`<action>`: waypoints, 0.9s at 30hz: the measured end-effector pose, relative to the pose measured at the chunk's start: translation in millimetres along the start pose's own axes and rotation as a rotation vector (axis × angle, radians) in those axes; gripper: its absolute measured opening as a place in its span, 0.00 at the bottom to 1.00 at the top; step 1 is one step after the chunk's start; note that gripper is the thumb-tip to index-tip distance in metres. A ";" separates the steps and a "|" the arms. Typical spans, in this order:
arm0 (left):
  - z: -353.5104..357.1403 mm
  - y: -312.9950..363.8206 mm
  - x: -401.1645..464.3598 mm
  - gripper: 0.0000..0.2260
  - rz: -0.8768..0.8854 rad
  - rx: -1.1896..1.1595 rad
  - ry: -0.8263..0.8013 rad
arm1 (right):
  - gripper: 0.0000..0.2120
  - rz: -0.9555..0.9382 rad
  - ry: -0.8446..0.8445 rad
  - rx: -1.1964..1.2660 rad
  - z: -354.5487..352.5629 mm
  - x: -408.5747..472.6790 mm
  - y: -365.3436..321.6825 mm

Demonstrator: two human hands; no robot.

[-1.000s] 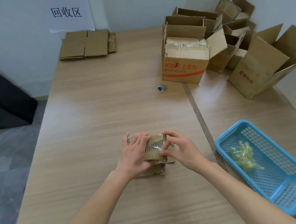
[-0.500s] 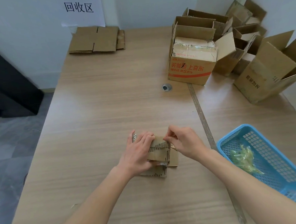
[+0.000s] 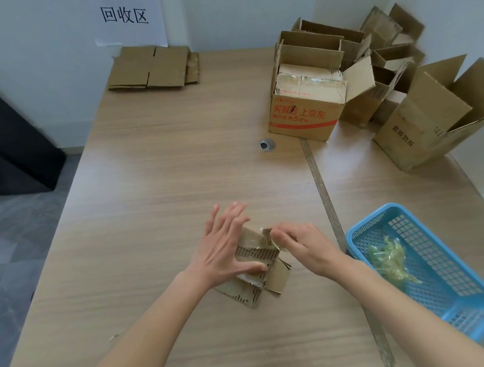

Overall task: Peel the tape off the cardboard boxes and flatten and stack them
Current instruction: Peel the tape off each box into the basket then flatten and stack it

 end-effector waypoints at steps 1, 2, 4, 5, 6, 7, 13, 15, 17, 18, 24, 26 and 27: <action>-5.0 0.8 -1.0 0.47 -0.045 0.021 0.065 | 0.11 -0.011 0.000 -0.006 2.1 -2.7 0.6; -8.7 1.6 -2.5 0.49 -0.102 0.047 0.115 | 0.14 -0.012 0.020 -0.013 3.6 -4.6 3.9; -11.1 -0.2 -9.3 0.53 -0.275 0.076 0.155 | 0.15 0.006 0.114 -0.015 3.2 -7.6 10.5; -10.1 -3.6 -15.6 0.56 -0.406 0.058 0.153 | 0.11 0.008 0.173 -0.025 2.4 -9.3 11.1; -7.2 -7.3 -23.8 0.58 -0.557 0.014 0.144 | 0.09 0.003 0.218 -0.057 2.3 -11.6 9.3; -2.3 -9.6 -33.6 0.60 -0.707 -0.057 0.136 | 0.07 -0.006 0.246 -0.094 3.9 -13.8 8.0; 26.8 -9.6 -48.3 0.60 -0.895 -0.671 0.078 | 0.07 -0.018 0.179 -0.096 2.7 -25.6 2.4; 29.7 -7.3 -39.5 0.63 -0.827 -0.752 -0.080 | 0.10 0.018 0.048 -0.050 1.8 -30.6 4.4; 32.2 1.6 -29.7 0.63 -0.756 -0.827 -0.228 | 0.11 0.087 -0.080 0.035 1.2 -35.4 8.0; 32.3 6.3 -25.9 0.62 -0.732 -0.852 -0.276 | 0.11 0.111 -0.127 0.048 0.2 -35.9 9.2; 26.9 15.6 -17.9 0.55 -0.668 -0.889 -0.332 | 0.08 -0.032 -0.047 -0.126 -12.2 -21.5 -0.5; 25.0 14.6 -16.8 0.54 -0.652 -0.887 -0.354 | 0.10 -0.071 -0.132 -0.158 -1.0 -22.1 -1.4; 24.1 13.9 -15.9 0.55 -0.647 -0.877 -0.372 | 0.10 -0.084 -0.172 -0.153 2.6 -21.2 -1.6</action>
Point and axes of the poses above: each hand's wrist, its own x-axis towards the middle knuckle, its own z-axis out of the palm, y = z × x, the point moved 7 cm from there along x, towards the middle knuckle, and after that the axes turned 4 degrees about y, right-handed, at the moved point
